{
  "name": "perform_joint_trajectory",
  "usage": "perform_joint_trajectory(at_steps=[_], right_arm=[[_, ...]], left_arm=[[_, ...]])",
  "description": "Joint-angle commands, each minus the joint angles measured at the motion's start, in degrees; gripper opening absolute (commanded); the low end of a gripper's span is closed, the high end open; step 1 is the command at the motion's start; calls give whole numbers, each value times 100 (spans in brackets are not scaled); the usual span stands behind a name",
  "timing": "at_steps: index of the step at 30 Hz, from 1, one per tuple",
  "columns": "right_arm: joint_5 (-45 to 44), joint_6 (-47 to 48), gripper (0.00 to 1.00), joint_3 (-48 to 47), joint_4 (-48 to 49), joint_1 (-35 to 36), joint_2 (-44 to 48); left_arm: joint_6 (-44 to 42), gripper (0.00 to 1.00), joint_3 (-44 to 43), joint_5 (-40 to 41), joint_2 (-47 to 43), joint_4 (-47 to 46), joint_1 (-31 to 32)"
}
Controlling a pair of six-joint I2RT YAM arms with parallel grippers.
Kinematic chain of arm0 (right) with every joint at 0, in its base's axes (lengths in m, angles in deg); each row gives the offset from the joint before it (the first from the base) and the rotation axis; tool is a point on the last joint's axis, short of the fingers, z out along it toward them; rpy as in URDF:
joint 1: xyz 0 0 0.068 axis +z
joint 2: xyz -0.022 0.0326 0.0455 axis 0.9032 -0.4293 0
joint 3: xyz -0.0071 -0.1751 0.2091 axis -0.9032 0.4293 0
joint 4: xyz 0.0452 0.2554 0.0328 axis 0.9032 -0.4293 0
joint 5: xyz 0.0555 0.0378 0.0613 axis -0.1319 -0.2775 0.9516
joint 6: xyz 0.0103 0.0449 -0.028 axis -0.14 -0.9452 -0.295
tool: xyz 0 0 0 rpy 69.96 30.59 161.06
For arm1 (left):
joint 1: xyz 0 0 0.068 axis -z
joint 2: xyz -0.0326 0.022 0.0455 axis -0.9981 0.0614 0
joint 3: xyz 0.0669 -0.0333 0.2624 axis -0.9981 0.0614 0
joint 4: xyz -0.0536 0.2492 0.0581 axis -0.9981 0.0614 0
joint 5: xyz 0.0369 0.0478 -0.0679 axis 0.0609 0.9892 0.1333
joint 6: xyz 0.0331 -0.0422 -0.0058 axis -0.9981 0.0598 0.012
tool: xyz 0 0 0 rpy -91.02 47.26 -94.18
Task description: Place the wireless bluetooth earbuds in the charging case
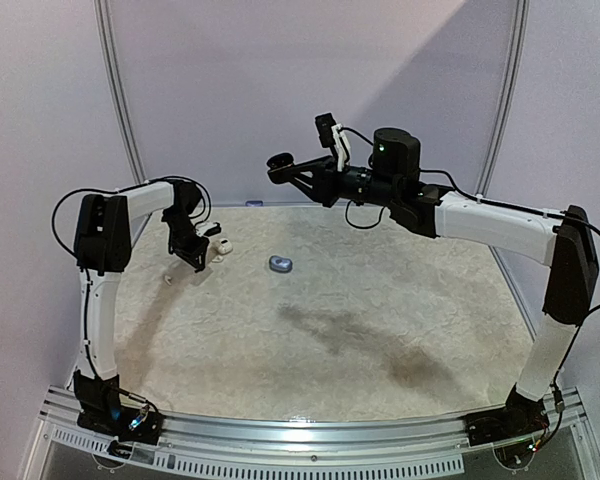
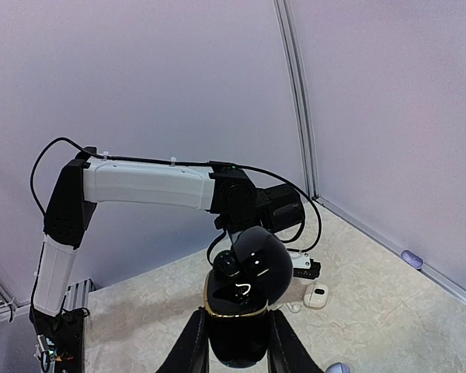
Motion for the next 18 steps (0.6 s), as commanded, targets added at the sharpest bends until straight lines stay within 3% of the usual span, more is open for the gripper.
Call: perform_joint_trajectory(at_steps=[1,4,9,14,18], right_arm=[[59,29,0,-64,-69,-42,0],[54,44,0,-5,-27,-39,35],[54,29,0,117,80,-37,99],[62,19,0,329,236,-42,218],[33,12,0,609,303,-41,373]], left_arm=[[179,12,384,-208,-204,5,-16],[364,5,682,-302,-416,-53,9],[690,3,1707,-619,-1031,-274,269],[1004,2,2851,-914,-1742,-496,1044],[1168,3,3208,-1126,-2002,-617,1863]])
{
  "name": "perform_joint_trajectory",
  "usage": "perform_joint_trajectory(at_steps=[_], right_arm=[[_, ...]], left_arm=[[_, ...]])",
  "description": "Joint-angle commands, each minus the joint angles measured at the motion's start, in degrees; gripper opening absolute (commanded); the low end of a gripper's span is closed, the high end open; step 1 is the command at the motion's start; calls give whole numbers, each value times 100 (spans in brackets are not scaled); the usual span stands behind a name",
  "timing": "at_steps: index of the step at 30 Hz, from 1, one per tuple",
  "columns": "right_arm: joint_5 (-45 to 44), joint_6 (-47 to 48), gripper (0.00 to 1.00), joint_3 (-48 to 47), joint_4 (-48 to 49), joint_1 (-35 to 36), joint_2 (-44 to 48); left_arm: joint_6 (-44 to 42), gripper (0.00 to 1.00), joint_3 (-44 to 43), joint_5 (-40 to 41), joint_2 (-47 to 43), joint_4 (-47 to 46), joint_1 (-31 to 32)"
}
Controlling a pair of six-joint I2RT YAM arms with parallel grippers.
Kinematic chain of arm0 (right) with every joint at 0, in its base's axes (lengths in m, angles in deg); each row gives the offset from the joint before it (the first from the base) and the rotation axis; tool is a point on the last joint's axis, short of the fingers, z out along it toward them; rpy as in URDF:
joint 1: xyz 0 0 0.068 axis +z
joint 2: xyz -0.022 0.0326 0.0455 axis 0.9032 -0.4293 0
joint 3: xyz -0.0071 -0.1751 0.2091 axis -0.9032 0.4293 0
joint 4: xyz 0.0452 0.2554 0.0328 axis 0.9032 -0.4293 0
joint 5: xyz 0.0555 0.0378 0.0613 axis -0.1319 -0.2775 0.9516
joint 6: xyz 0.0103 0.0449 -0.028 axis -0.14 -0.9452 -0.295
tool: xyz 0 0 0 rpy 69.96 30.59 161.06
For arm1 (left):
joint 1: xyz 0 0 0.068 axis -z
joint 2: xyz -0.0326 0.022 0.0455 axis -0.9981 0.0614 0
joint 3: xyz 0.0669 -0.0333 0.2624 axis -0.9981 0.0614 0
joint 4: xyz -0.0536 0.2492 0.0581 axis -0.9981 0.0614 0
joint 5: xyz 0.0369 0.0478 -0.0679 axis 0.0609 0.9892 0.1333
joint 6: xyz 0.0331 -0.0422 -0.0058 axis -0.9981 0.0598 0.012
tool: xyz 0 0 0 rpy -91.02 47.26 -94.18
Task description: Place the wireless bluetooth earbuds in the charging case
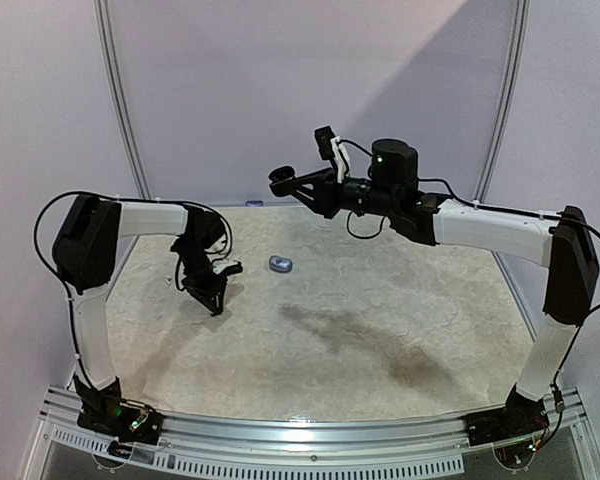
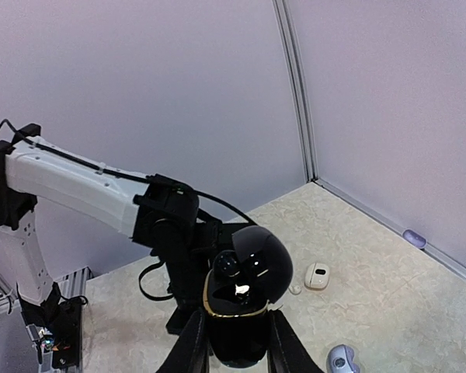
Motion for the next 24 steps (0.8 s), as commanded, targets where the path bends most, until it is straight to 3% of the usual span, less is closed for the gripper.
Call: perform_joint_trajectory(at_steps=[1,11,17,24], right_arm=[[13,7,0,357,205,-41,424],[-286,-29,0,1230,287,-36,1091],[-381,-15,0,1418,230,-34,1394],[-406,-27,0,1423,220,-32,1503]], left_arm=[[279,3,266,-390,-265,-226,941],[542,5,-369,-993,338,-441,2346],[446,27,-303,-1078,457,-824,2589],[75,65,-388,-1092,57,-529,2545]])
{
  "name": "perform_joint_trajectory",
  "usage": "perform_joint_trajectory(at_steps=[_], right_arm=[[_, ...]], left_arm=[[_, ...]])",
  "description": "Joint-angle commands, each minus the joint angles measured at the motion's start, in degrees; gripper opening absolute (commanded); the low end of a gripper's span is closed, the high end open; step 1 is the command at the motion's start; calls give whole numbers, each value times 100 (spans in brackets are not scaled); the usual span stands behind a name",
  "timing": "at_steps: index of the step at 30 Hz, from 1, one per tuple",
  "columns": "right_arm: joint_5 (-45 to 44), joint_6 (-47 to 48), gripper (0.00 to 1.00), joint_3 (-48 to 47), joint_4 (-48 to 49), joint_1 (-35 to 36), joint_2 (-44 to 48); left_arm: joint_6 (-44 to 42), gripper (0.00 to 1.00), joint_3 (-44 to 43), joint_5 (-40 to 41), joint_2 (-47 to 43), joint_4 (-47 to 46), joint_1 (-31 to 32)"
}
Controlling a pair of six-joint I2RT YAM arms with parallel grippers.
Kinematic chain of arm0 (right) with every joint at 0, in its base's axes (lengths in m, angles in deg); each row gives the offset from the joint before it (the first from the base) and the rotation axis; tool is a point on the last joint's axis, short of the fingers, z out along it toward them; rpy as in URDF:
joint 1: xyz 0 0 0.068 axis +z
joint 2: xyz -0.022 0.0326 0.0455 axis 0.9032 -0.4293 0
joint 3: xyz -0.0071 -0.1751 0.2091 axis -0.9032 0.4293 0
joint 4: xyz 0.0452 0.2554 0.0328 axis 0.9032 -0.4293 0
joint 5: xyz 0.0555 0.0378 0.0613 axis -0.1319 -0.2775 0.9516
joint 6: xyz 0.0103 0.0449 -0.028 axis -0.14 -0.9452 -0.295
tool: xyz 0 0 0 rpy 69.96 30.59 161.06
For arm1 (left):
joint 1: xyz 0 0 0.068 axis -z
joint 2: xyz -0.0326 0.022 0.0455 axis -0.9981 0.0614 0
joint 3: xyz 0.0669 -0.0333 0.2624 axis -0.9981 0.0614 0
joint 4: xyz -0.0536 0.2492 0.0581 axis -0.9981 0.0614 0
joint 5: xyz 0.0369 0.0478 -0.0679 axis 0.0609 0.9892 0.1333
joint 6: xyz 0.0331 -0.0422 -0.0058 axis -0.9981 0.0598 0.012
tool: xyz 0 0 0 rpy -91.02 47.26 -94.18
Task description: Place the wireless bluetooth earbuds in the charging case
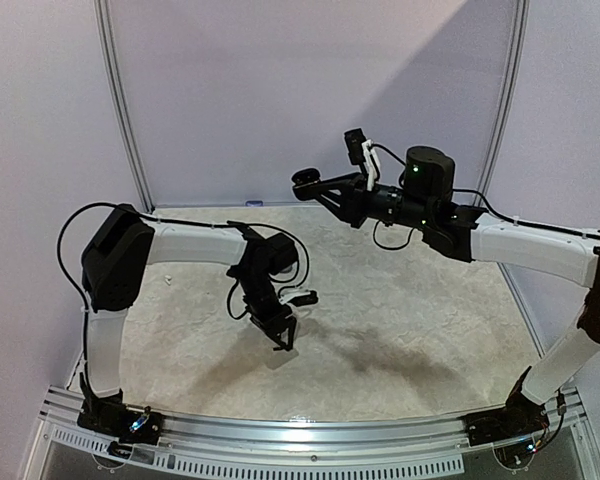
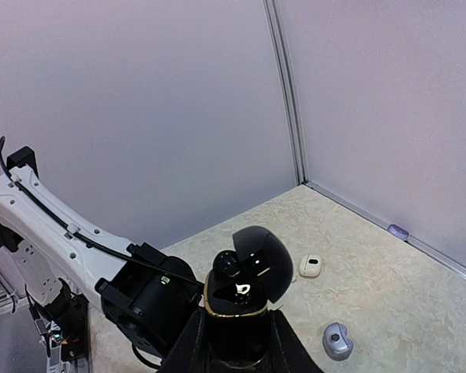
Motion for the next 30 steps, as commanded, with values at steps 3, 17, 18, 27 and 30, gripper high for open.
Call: perform_joint_trajectory(at_steps=[3,17,18,27,30], right_arm=[[-55,-30,0,25,110,-33,169],[655,41,0,-624,592,251,-141],[804,40,0,-667,718,303,-183],[1906,43,0,-1341,1231,901,-697],[1922,96,0,-1517,1354,1101,-880]], left_arm=[[-500,72,62,110,-687,154,-115],[-2108,93,442,-1413,-4489,1049,-1762],[-1973,93,814,-1642,-4886,611,-1795],[1459,98,4060,-1890,-7503,-6180,-1749],[2088,90,4185,-2154,-7376,-6942,-1739]])
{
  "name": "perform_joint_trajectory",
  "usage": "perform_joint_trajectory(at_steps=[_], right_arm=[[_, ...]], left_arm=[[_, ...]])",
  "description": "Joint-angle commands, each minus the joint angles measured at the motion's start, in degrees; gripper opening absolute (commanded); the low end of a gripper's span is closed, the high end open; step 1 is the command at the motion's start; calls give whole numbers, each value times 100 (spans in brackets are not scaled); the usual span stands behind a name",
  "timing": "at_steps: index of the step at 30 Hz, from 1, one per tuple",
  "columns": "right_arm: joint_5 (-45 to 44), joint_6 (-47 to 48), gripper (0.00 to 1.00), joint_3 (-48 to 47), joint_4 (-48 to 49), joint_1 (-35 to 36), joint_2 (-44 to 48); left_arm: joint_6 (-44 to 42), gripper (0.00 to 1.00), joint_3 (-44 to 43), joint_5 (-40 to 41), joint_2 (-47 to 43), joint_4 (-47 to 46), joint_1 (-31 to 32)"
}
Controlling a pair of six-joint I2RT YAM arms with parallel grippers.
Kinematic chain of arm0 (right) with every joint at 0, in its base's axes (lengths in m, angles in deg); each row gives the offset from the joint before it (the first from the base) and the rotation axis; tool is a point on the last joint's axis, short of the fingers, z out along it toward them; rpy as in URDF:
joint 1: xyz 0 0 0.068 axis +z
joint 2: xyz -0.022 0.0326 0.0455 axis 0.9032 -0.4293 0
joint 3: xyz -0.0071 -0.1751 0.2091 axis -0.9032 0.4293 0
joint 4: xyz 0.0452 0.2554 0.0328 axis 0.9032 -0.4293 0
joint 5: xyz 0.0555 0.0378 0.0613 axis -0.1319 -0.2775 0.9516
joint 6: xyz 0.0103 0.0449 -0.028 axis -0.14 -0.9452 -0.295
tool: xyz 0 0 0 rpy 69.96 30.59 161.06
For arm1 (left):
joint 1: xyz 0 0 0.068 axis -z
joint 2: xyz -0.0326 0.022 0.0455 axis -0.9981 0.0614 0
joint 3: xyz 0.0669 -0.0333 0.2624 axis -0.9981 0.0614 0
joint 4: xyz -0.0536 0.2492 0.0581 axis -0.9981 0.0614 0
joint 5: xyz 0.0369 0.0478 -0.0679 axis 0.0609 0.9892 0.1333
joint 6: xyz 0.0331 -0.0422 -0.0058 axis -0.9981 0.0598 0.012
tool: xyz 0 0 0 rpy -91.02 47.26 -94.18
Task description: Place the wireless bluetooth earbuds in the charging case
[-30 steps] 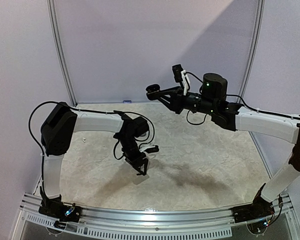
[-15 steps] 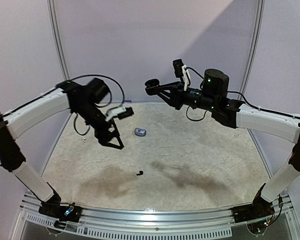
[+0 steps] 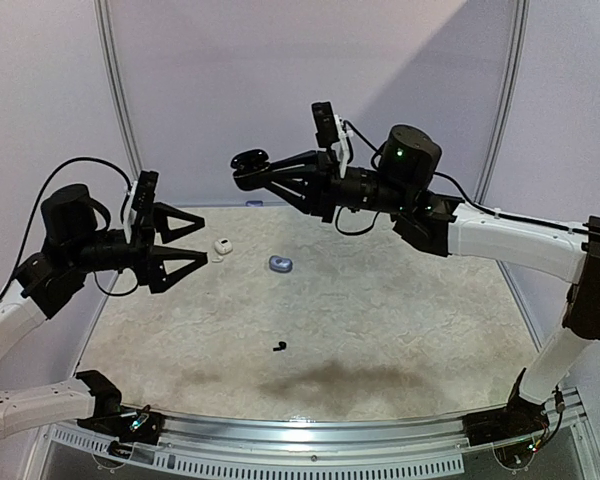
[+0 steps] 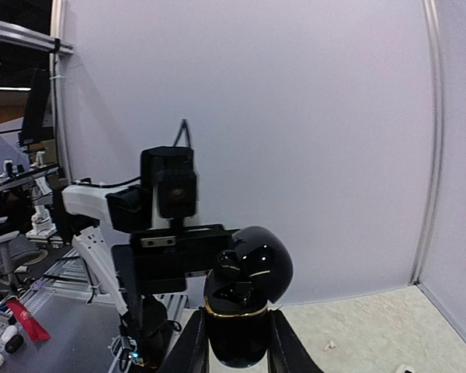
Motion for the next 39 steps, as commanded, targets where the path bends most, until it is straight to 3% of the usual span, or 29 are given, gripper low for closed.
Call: perform_joint_trajectory(at_steps=[1,5,10,18,24,34,39], right_arm=[[344,17,0,-364,410,277,-314],[323,-188,0,-559,644,403,-574],[294,-182,0,-764,560,509,-791],[326,-195,0,-874,536,523,-913],[394,-193,0,-858,582,532,-933],[623,-321,0,-884,737,539,-984],[569,-389,0,-897,826,541,-1038]], left_arm=[[1592,83,385,-206,143,-2717,47],[1663,63,604,7,11,-3165,112],[1726,60,685,131,-41,-3313,218],[1771,40,677,520,110,-3402,538],[1717,38,641,587,205,-3437,578],[1466,47,599,667,257,-3336,578],[1485,36,554,526,285,-3366,585]])
